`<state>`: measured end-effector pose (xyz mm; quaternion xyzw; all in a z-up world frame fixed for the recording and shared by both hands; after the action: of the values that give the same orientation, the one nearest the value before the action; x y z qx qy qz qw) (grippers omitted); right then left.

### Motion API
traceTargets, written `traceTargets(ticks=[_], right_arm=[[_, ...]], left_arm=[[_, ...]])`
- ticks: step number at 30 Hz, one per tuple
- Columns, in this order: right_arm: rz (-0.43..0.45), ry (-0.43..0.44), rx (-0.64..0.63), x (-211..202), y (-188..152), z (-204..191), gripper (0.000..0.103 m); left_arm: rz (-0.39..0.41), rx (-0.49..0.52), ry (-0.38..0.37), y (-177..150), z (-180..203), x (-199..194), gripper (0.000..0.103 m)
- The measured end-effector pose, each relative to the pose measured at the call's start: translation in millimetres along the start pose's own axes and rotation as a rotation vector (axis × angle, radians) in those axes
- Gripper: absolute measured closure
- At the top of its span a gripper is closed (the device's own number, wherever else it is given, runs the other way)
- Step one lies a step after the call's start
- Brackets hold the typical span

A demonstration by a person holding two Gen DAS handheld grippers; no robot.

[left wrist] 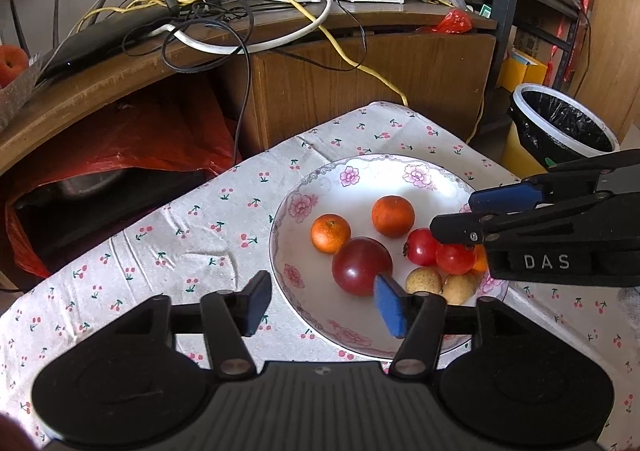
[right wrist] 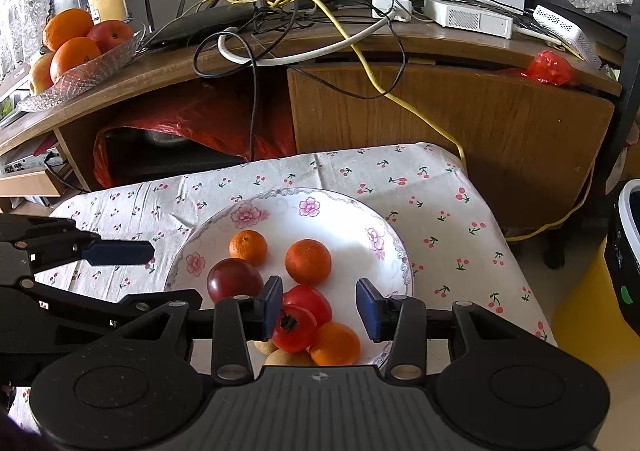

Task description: Organize fruits

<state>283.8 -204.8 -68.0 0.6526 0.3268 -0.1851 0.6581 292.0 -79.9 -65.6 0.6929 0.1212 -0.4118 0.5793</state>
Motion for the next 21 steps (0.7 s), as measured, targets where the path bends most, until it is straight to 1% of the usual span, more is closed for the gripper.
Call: traceTargets(ticks=[4,7,10,12,16,18,21], right_arm=[[-0.002,0.011,-0.015,-3,-3,-5,0.065],[0.001,0.012,-0.024,-7,-5,-8,0.063],[-0.001,0.008,-0.031,-12,-8,-10,0.063],[-0.001,0.001,-0.035,-15,-9,-11,0.063],[-0.004,-0.015,-0.029,-22,-13,-12,0.062],[-0.004,-0.024,-0.023,-26,-16,-12,0.062],[-0.001,-0.031,-0.012,-33,-19,-12,0.062]], left_arm=[[-0.008,-0.001,0.011,-4,-2,0,0.035],[-0.019,-0.021,0.019,-7,-5,-1,0.034],[-0.011,-0.032,0.036,-7,-8,-6,0.032],[0.0,-0.037,0.052,-7,-10,-11,0.026],[0.023,-0.033,0.081,-7,-11,-21,0.021],[0.032,-0.028,0.101,-8,-12,-26,0.015],[0.041,-0.025,0.123,-10,-13,-32,0.011]])
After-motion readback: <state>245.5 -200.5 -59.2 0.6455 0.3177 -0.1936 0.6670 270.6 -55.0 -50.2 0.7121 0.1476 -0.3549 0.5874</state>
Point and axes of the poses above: each gripper's, at about its wrist camera, not at the fingertips, and x roughly the way its jaws point, z to its right, y to its top, the point moved 9 cm from there along x, roughly the way its jaws point, and after that the axes turned 3 degrees about z, right-handed, at the moved point
